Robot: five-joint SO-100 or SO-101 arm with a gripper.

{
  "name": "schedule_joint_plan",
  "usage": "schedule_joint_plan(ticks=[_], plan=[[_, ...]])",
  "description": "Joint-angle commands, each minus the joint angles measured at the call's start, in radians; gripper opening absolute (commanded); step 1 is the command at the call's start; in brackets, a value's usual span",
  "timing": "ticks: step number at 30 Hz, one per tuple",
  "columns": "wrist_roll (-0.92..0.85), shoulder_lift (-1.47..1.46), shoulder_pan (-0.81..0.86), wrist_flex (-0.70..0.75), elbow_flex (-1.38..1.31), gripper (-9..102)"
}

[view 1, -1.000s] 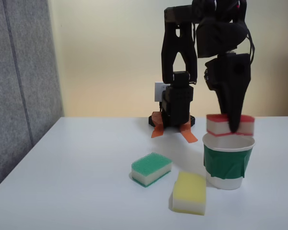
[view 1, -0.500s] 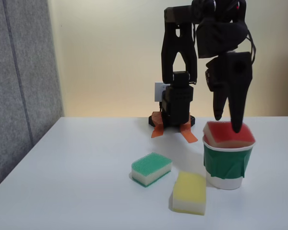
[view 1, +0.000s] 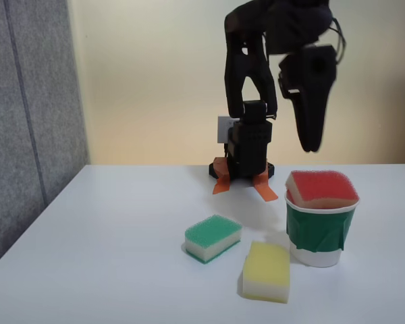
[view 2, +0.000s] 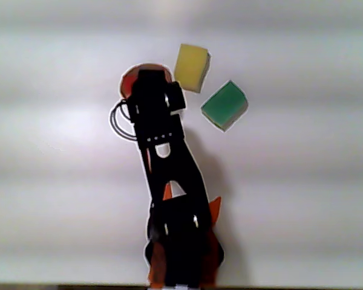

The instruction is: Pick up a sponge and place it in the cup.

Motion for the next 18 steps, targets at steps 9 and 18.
schedule_joint_plan(ticks=[9,18], plan=[[0.078,0.466,0.06,-0.15,0.466,0],[0.026,0.85,0.137,-0.41,0.868,0]])
